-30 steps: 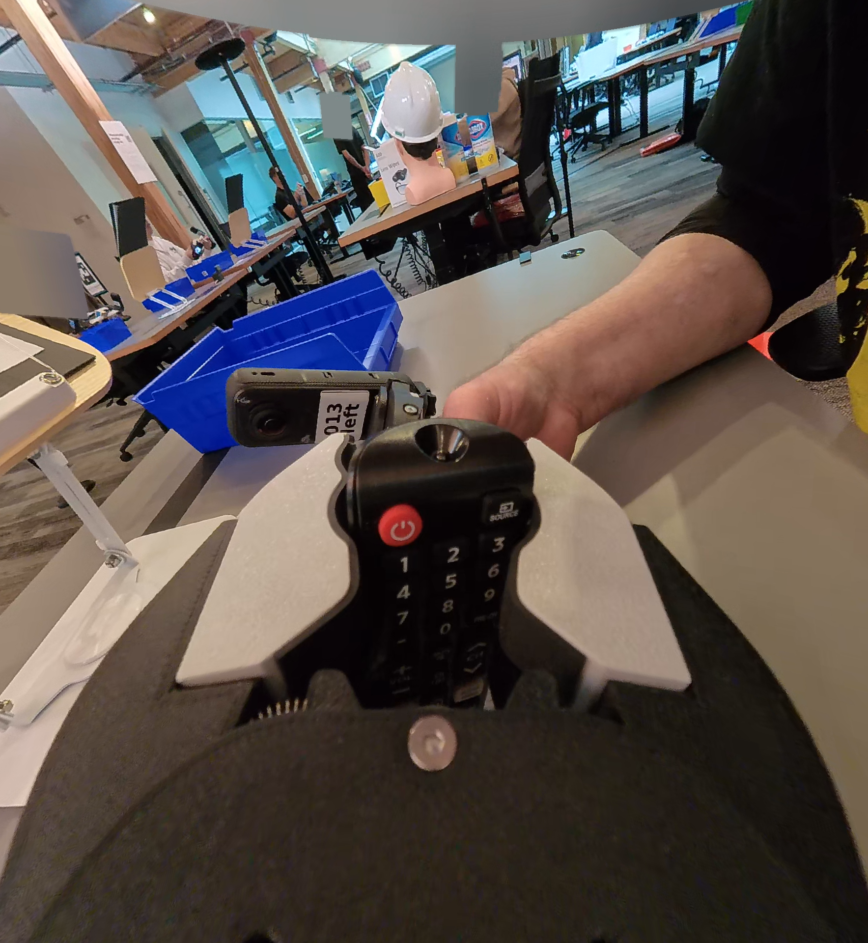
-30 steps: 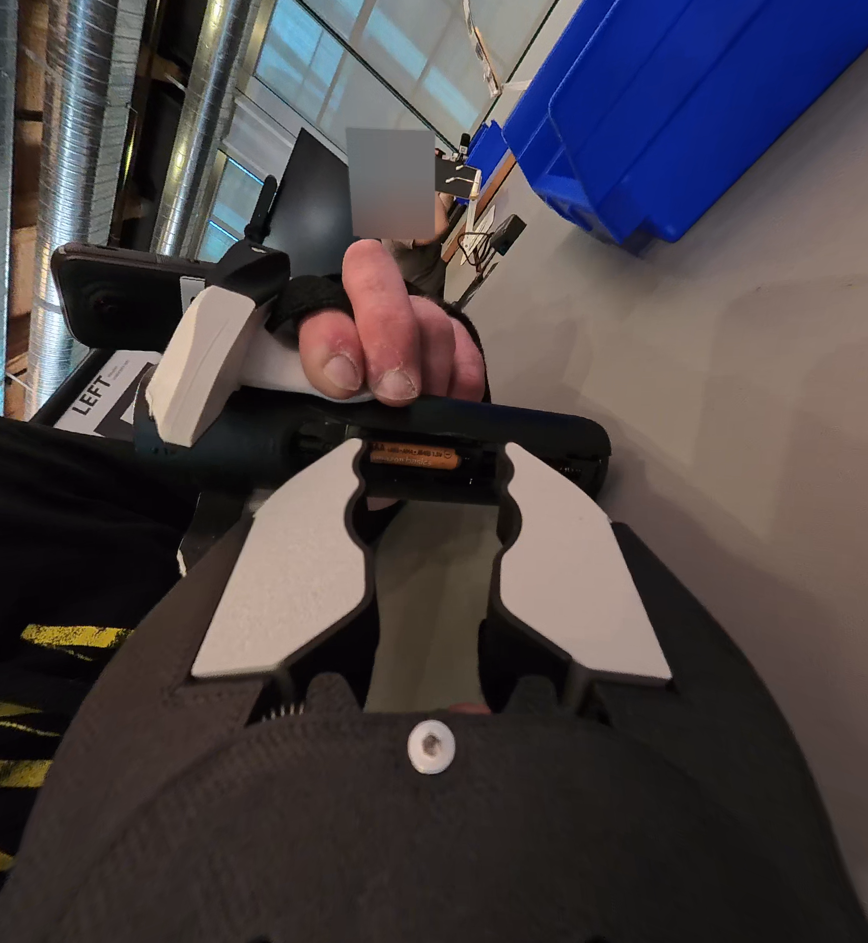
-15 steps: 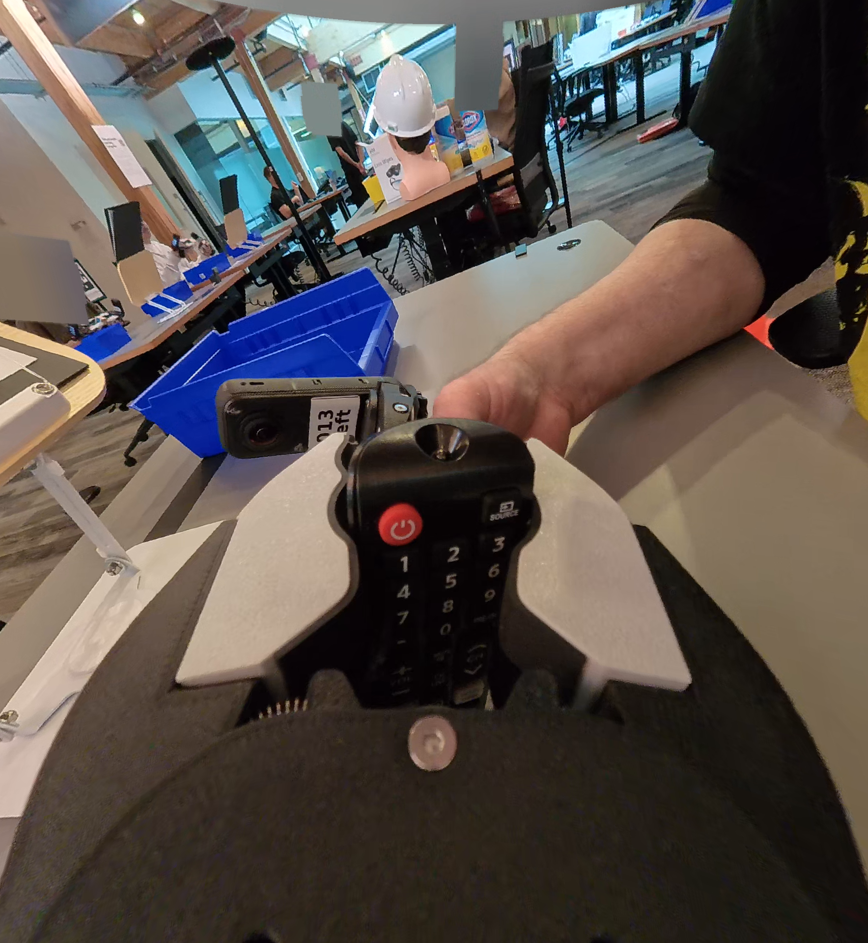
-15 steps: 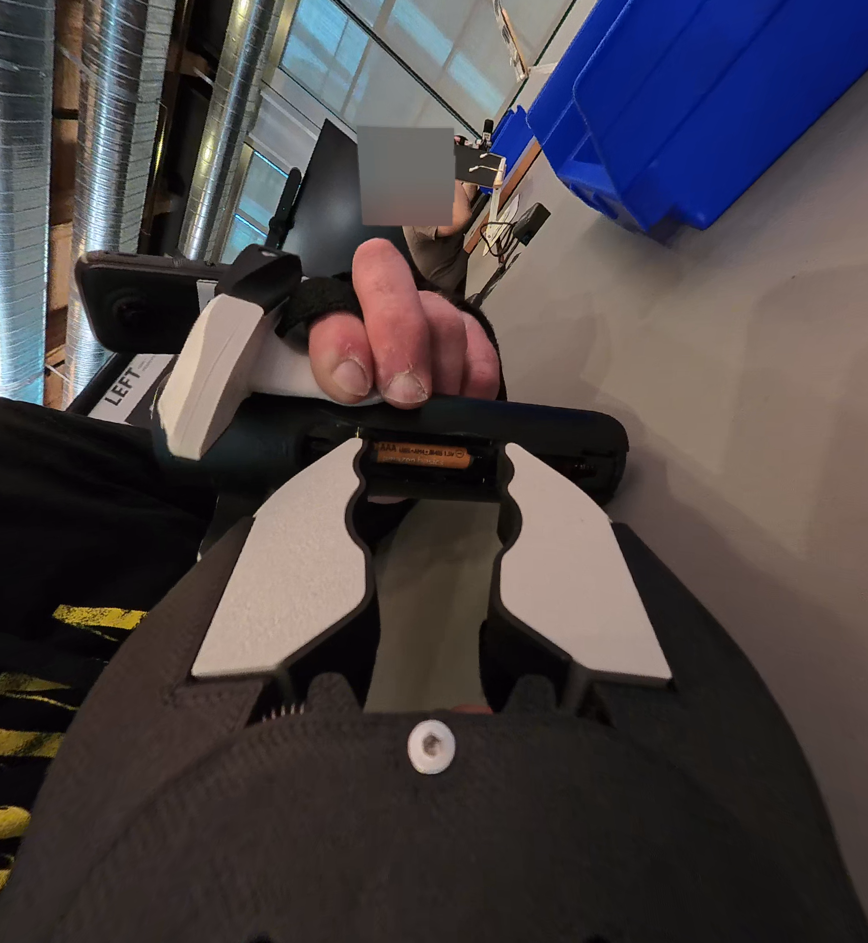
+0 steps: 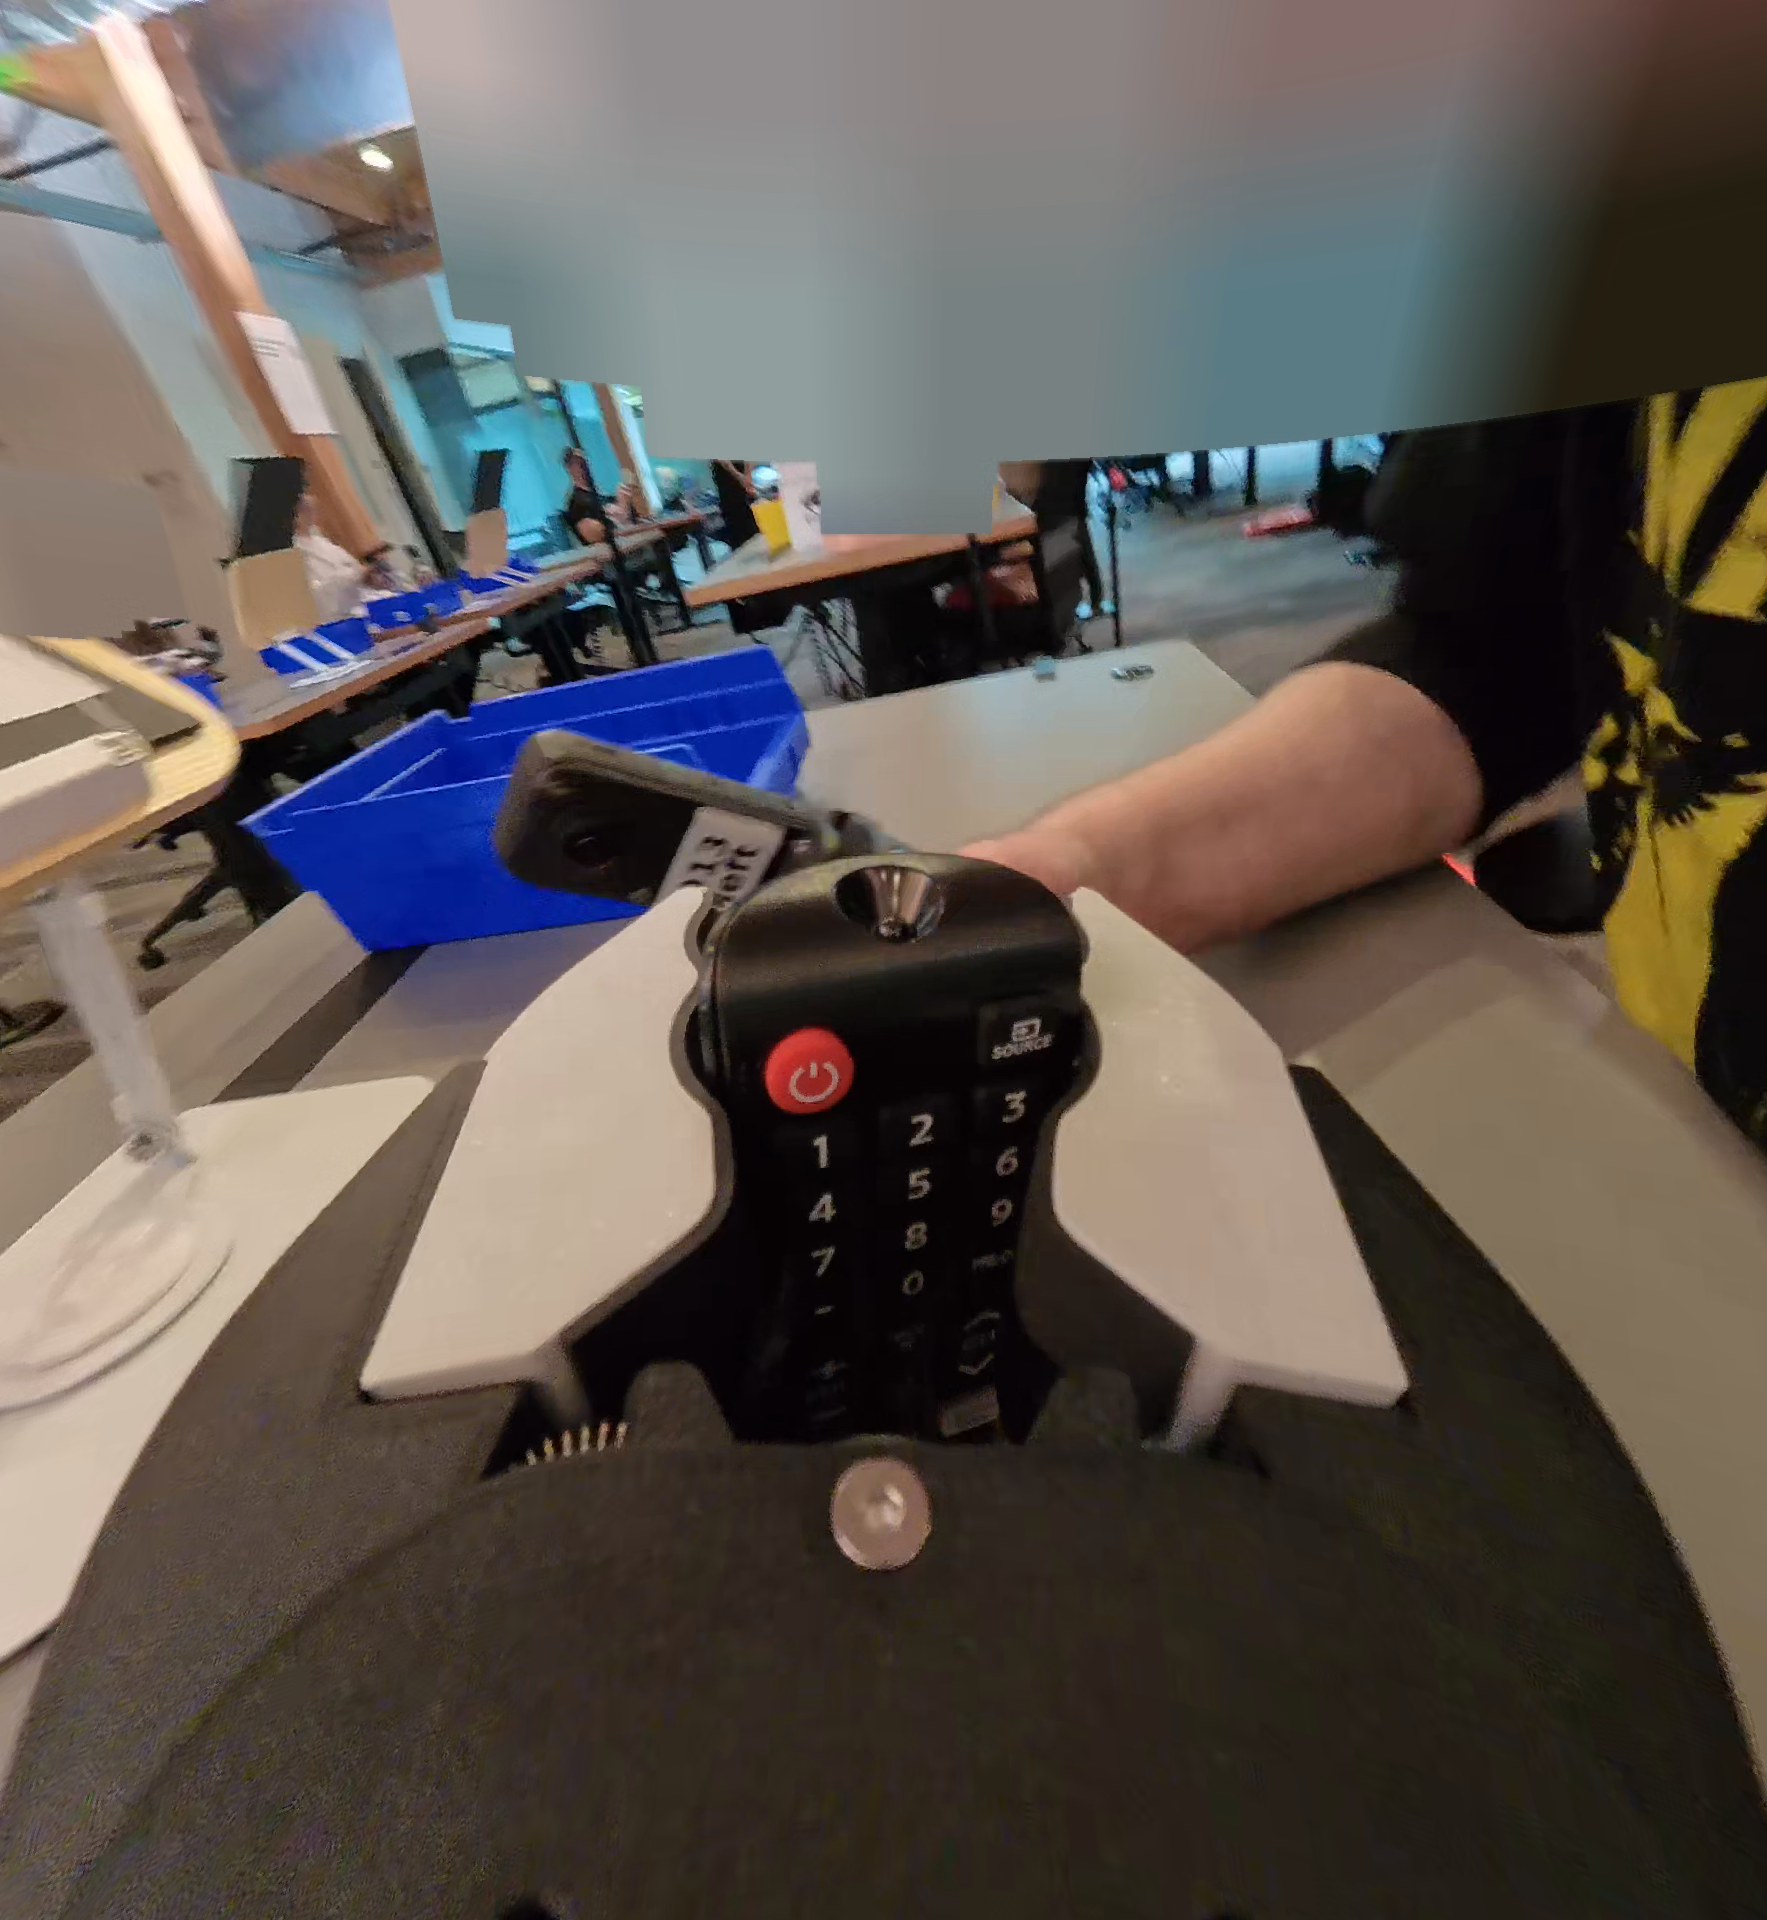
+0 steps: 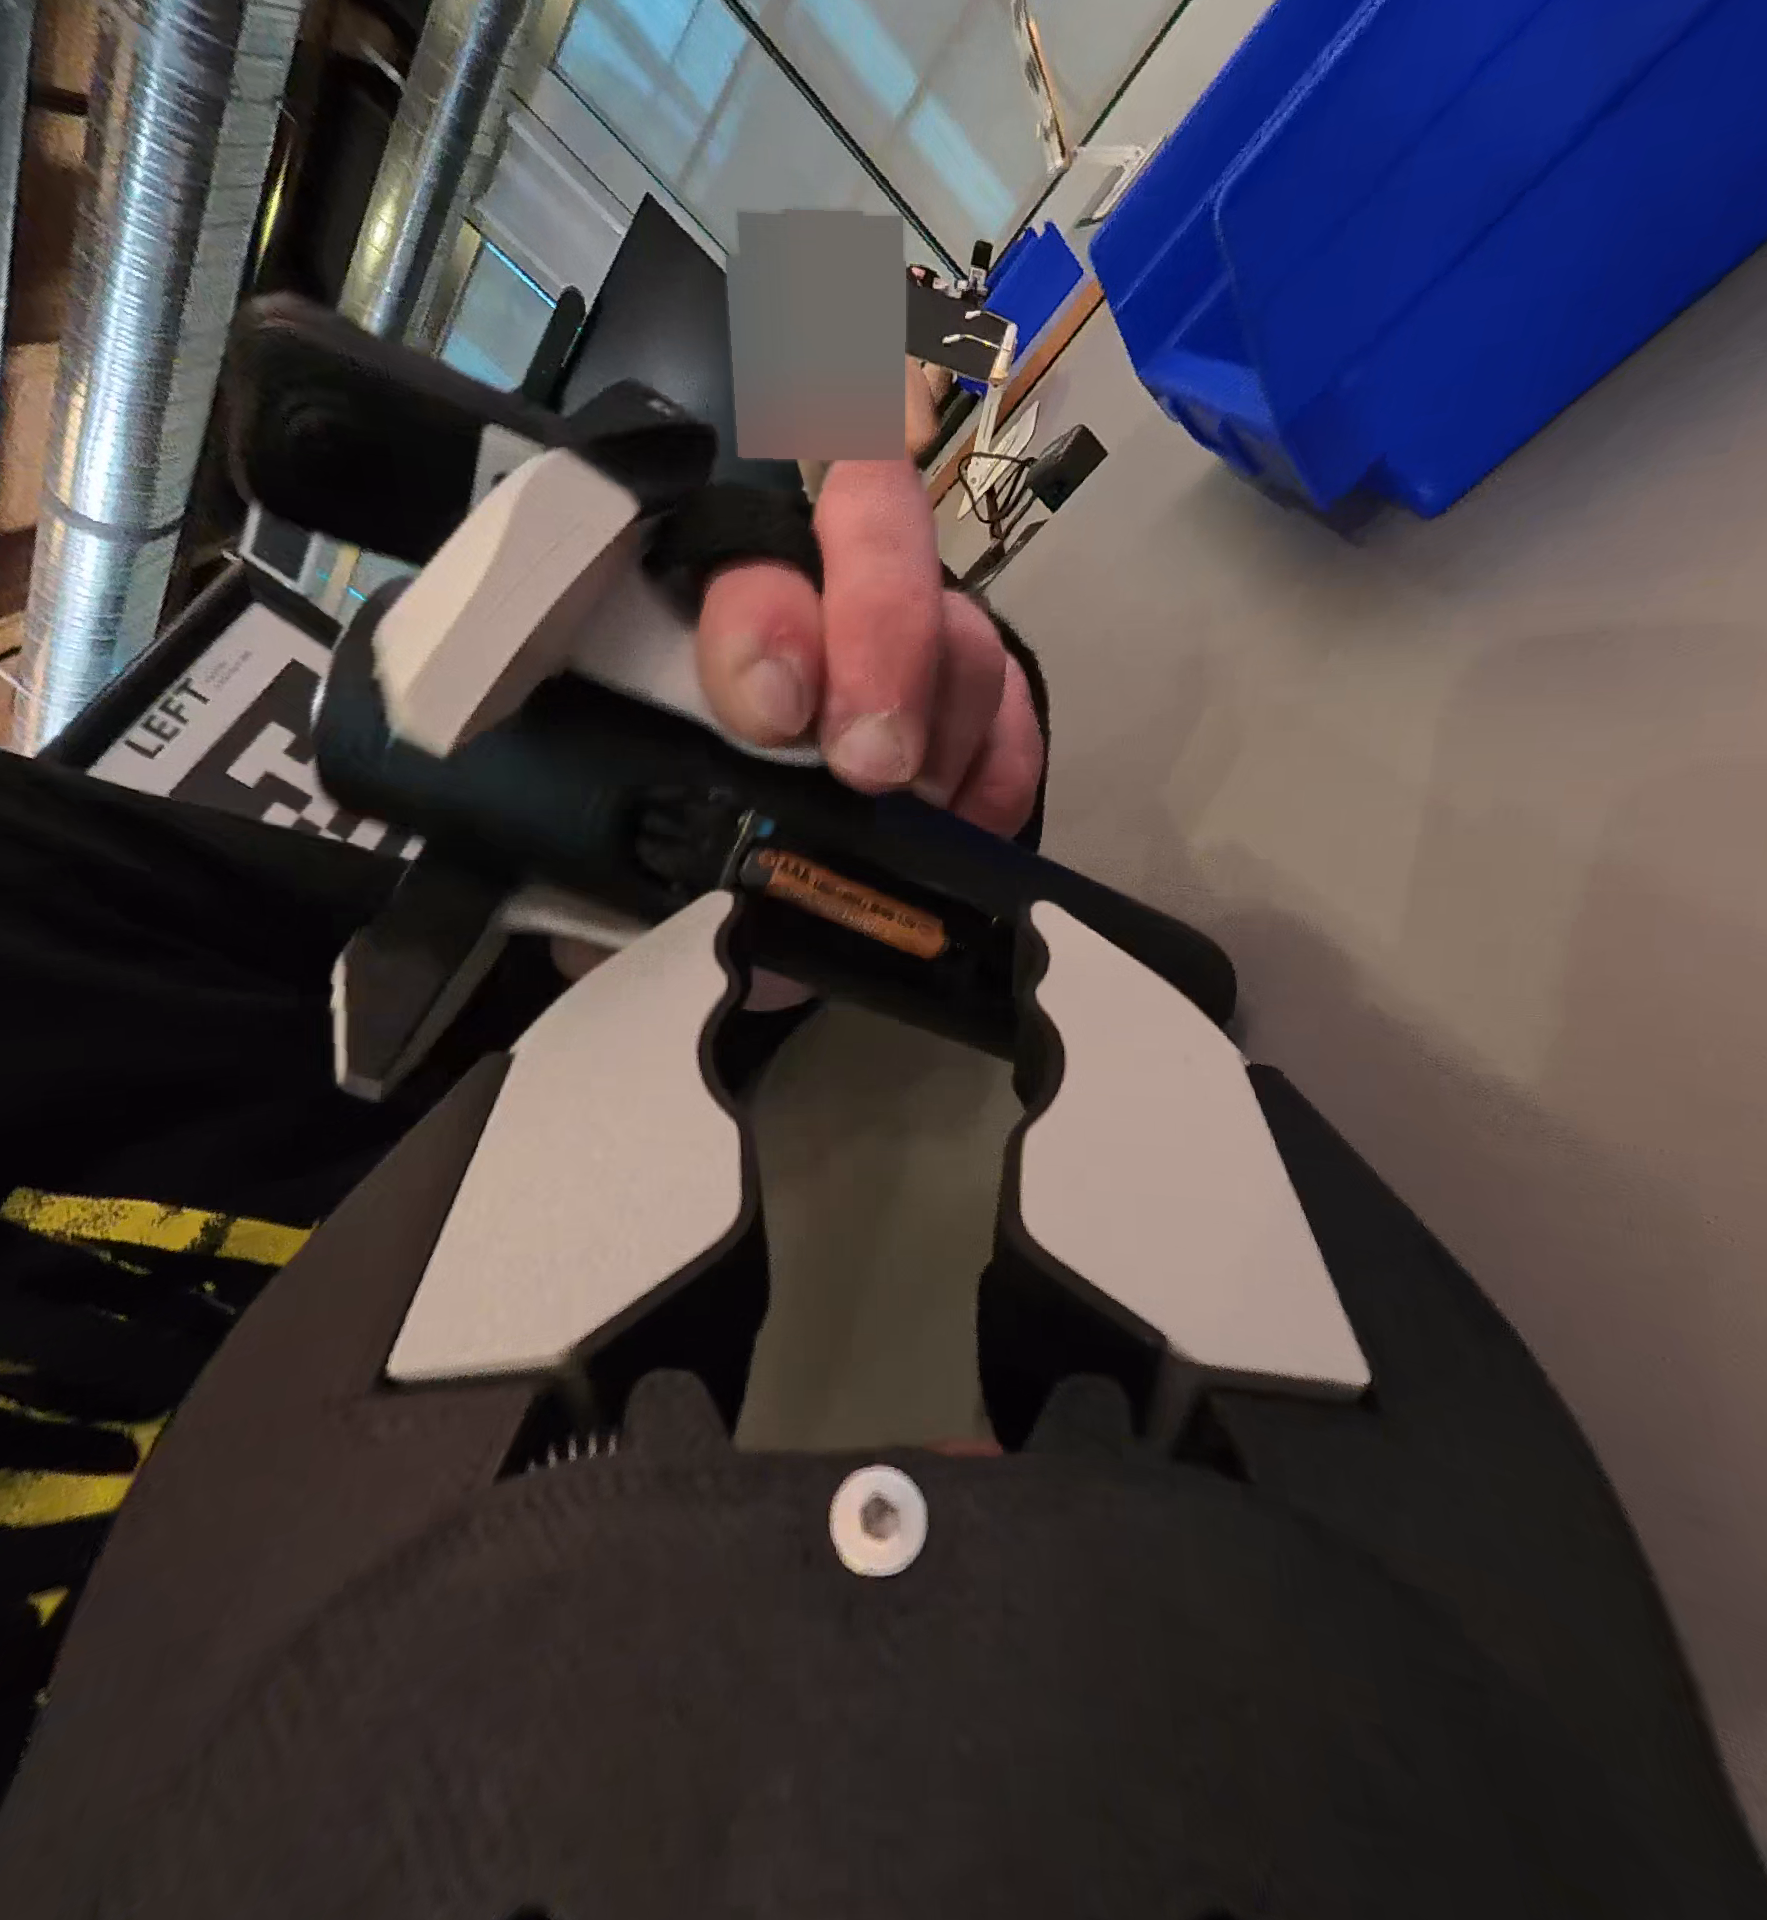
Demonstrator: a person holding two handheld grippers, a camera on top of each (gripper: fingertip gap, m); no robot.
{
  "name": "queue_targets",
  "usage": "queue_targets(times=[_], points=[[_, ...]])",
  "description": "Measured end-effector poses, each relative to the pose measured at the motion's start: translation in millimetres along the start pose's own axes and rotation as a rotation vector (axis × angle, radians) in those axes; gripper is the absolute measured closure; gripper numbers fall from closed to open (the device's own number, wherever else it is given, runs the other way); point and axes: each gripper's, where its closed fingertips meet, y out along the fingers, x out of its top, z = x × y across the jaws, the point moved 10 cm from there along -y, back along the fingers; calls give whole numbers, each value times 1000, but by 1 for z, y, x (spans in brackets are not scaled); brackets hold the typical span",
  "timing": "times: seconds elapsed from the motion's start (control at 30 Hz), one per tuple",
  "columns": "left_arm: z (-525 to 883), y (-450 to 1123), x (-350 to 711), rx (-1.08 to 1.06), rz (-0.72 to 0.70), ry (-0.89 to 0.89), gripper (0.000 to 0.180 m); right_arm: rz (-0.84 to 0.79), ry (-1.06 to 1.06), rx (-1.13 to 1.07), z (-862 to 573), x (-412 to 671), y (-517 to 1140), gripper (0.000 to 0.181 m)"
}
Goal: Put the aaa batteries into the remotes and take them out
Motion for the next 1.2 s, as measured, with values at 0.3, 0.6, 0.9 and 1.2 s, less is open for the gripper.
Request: queue_targets(times=[0.3, 0.6, 0.9, 1.2], points=[[25, -35, 0, -11, -350, -267, 119, 240, -511, -287, 18, -5, 29, 99], [27, -34, 5, 47, -397, -322, 119, 226, -649, -404, 31, -7, 31, 128], [26, -42, -9, 346, -273, -468, 124, 108, -942, -921, 41, -3, 21, 130], [33, -49, -23, 421, -241, -572, 146, 144, -1115, -1113, 34, -9, 29, 129]])
